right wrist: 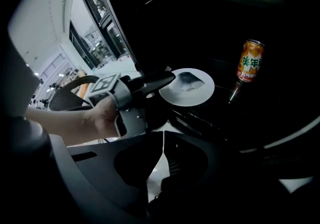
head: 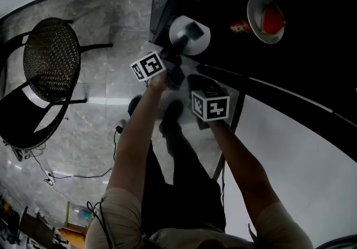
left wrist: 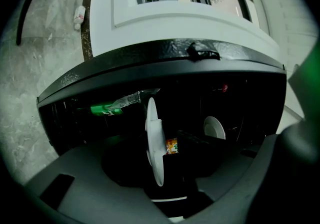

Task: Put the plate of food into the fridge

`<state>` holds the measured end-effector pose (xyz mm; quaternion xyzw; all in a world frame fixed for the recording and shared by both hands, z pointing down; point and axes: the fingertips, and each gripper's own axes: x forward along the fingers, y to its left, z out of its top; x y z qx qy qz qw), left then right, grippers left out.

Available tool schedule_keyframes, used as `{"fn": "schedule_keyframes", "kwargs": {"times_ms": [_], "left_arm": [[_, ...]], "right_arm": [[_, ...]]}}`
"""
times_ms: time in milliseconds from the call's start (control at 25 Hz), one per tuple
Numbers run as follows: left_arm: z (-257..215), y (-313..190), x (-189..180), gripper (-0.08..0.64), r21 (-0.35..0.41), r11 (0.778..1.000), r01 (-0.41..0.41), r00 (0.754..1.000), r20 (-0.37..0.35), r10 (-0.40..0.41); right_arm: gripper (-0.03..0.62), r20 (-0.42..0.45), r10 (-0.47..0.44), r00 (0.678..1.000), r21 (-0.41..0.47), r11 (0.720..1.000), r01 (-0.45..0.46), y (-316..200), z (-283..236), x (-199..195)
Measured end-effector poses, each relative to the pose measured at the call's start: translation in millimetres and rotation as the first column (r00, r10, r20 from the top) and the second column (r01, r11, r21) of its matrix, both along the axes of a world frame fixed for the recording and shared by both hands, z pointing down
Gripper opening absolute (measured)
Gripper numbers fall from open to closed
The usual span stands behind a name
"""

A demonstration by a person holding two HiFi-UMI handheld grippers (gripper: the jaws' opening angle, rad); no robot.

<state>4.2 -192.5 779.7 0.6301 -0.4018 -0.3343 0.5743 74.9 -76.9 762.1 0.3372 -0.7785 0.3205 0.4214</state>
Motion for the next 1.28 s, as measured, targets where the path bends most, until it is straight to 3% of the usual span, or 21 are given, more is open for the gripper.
{"fn": "schedule_keyframes", "kwargs": {"times_ms": [200, 520, 960, 1280], "left_arm": [[-0.3, -1.0, -0.7, 0.181, 0.015, 1.000, 0.000, 1.000, -0.014, 0.000], [0.7, -0.2, 1.3, 0.181, 0.036, 0.999, 0.000, 0.999, -0.043, 0.001], [2.0, 6.5, 9.0, 0.181, 0.054, 0.996, -0.069, 0.998, -0.005, 0.070], [-0.4, 21.7, 8.7, 0.184, 0.066, 0.989, -0.131, 0.989, 0.079, 0.125]], "right_arm": [[0.023, -0.151, -0.115, 0.982, 0.091, 0.987, 0.129, -29.9, 29.8, -2.4], [0.023, -0.185, -0.166, 0.969, 0.184, 0.962, 0.200, -59.3, 34.9, -16.5], [0.023, -0.156, -0.099, 0.983, 0.161, 0.979, 0.124, -75.3, 42.7, -16.1], [0.023, -0.163, -0.069, 0.984, 0.155, 0.983, 0.095, -82.2, 42.3, -9.5]]}}
